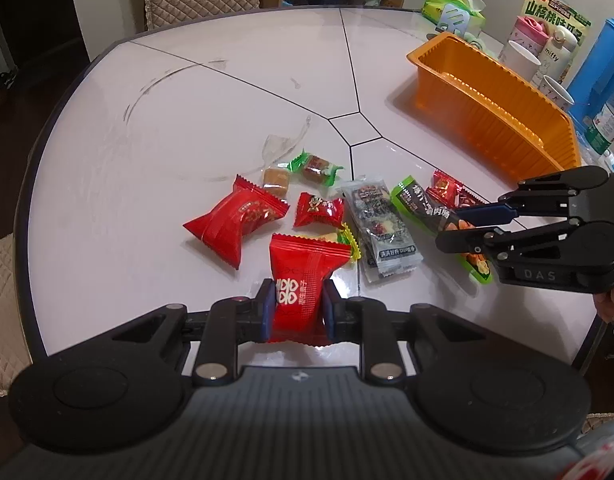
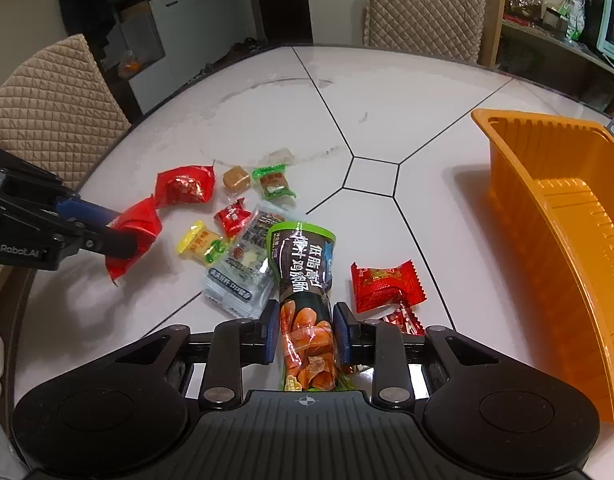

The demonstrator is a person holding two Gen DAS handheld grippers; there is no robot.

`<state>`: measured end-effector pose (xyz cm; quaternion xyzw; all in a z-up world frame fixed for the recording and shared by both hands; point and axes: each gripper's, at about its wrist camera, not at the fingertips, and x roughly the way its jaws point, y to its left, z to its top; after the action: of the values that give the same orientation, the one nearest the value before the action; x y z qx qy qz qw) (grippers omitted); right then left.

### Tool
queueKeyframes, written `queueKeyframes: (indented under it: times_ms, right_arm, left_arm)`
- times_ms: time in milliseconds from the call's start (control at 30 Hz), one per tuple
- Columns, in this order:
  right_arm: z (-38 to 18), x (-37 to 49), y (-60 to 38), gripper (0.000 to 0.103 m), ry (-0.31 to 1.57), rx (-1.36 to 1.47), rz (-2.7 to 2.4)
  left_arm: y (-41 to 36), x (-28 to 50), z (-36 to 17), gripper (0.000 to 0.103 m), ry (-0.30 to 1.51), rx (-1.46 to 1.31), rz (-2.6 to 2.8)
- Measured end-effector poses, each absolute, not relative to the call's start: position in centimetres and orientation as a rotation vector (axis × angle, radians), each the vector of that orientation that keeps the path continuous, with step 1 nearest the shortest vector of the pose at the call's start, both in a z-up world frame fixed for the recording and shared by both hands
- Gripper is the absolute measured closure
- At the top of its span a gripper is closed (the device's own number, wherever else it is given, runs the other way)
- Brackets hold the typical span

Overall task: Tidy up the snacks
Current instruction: 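Carry both packets over the orange tray and open both tools to drop them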

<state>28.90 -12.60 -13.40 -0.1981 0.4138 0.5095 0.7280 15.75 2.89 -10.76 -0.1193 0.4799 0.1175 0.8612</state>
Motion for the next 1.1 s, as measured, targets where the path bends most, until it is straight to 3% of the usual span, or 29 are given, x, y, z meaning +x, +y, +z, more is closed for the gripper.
queueKeyframes:
  times_ms: [500, 1100]
  right_arm:
    - [-9.7, 29.4, -14.4, 0.074, 0.9, -0.378, 1.013]
    - [-5.0, 34.9, -21.4, 0.074, 0.82, -0.266, 0.799]
  left_arm:
    - [2.0, 18.2, -8.1, 0.081, 0.979, -0.221, 0.193]
    - [-4.6, 30.6, -3.9, 0.081, 0.884, -0.145, -0.016]
